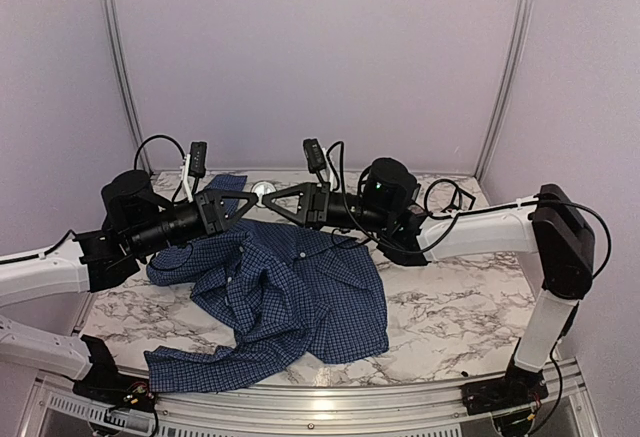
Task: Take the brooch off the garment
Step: Close the brooch securely.
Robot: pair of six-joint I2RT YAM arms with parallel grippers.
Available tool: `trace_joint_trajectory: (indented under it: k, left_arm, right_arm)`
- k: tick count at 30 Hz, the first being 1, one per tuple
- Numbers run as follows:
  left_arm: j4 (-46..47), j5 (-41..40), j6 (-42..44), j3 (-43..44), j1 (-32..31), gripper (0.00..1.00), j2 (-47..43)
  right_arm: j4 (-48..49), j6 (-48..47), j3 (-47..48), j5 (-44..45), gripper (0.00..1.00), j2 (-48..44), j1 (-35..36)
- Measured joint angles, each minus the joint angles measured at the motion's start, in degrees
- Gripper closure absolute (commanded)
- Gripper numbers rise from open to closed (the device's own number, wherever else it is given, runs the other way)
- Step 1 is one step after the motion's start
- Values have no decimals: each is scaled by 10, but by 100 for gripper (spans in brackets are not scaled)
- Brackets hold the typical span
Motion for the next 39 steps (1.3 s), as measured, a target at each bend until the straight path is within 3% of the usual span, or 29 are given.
trace_joint_trajectory:
  k: [39]
  left_arm:
    - [24,-45,-5,-14,-18,100,-13]
  right_arm:
    - [21,33,0,28,94,0,9]
